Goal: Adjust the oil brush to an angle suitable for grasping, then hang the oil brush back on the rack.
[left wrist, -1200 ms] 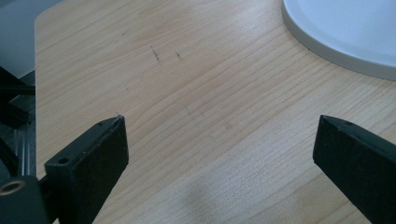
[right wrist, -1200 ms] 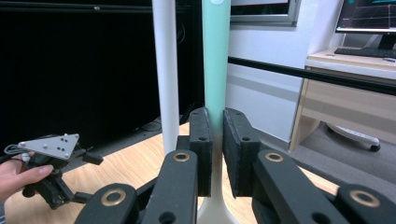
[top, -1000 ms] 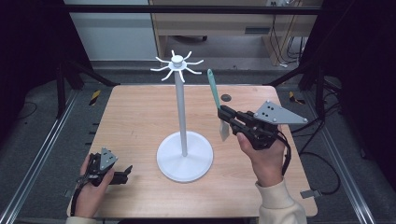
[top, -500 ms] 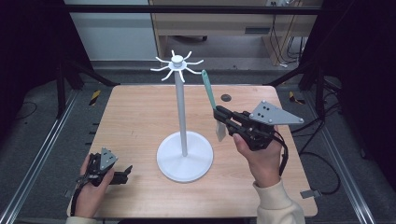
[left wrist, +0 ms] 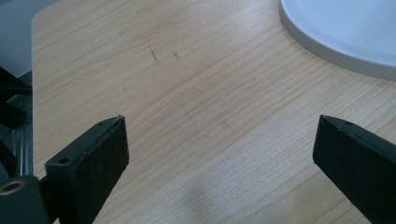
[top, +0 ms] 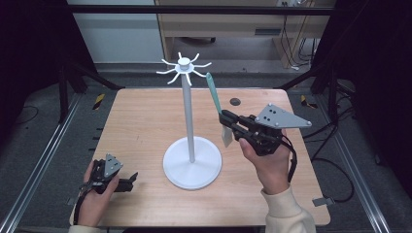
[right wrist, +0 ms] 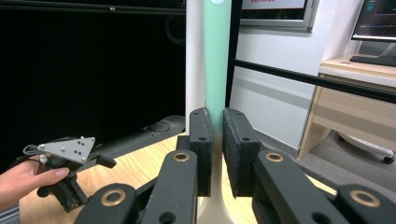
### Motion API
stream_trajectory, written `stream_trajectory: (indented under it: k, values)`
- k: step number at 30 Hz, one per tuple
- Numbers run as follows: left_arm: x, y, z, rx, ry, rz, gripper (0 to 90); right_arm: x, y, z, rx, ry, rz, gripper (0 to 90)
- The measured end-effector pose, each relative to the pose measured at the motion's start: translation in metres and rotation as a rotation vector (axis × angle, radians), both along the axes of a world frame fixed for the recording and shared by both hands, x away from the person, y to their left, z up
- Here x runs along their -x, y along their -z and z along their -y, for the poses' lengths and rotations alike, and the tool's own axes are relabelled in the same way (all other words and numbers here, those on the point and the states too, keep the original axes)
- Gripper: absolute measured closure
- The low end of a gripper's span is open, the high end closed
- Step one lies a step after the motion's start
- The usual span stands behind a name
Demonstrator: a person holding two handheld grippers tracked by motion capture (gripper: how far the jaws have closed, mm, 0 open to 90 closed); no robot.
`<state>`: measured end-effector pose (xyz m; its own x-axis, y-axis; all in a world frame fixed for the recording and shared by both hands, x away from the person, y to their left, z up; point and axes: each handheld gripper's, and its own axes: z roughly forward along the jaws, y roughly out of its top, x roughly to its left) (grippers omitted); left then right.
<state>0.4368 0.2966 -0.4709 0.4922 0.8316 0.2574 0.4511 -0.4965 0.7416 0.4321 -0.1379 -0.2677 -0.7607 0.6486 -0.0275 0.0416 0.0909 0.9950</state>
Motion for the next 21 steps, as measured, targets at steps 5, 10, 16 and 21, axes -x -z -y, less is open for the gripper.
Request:
stream_trajectory:
  k: [5, 10, 16, 21]
  values:
    - [0.0, 0.0, 0.0, -0.004, 0.003, -0.001, 3.1, -0.001, 0.0, -0.001, 0.005, 0.001, -0.003, 82.4]
    - [0.0, 0.0, 0.0, -0.002, 0.001, -0.001, 3.1, -0.003, -0.001, -0.004, 0.011, -0.003, -0.004, 82.4]
    - [0.0, 0.0, 0.001, -0.004, 0.002, -0.003, 3.1, -0.008, 0.0, -0.007, 0.016, -0.001, -0.009, 82.4]
    - [0.0, 0.001, 0.0, -0.003, 0.001, -0.004, 3.1, -0.011, 0.0, -0.011, 0.017, -0.006, -0.016, 82.4]
